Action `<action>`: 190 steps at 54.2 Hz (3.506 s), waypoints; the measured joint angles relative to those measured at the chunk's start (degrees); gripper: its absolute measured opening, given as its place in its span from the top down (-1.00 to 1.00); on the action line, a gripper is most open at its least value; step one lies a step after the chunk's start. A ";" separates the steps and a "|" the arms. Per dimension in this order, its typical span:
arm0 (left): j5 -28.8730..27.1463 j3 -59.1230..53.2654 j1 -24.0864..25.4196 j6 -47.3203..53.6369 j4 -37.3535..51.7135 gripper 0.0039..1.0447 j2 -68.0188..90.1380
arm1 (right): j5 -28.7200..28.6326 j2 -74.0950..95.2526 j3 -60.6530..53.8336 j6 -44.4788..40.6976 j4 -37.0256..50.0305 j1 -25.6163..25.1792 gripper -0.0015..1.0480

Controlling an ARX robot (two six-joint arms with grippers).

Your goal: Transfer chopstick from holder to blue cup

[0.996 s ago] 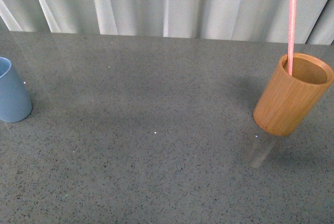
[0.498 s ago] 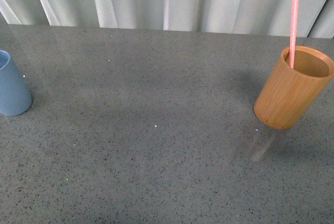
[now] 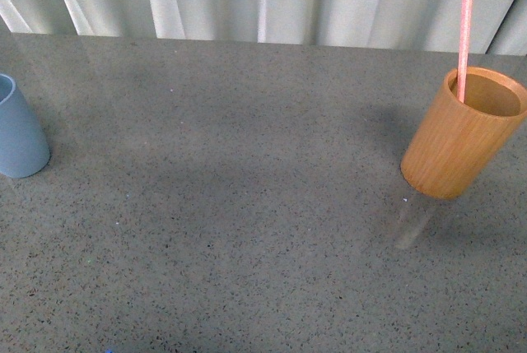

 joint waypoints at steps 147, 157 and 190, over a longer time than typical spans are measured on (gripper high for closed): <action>-2.12 10.99 -46.01 -9.18 -7.15 0.94 7.48 | 0.00 0.00 0.00 0.00 0.00 0.00 -0.81; -2.01 10.49 -46.69 -9.42 -6.29 0.94 7.72 | 0.00 0.00 0.00 0.00 0.00 0.00 -0.81; -0.98 10.14 -47.87 -12.28 -5.40 0.38 8.33 | 0.02 0.00 0.00 0.00 0.00 0.00 -0.81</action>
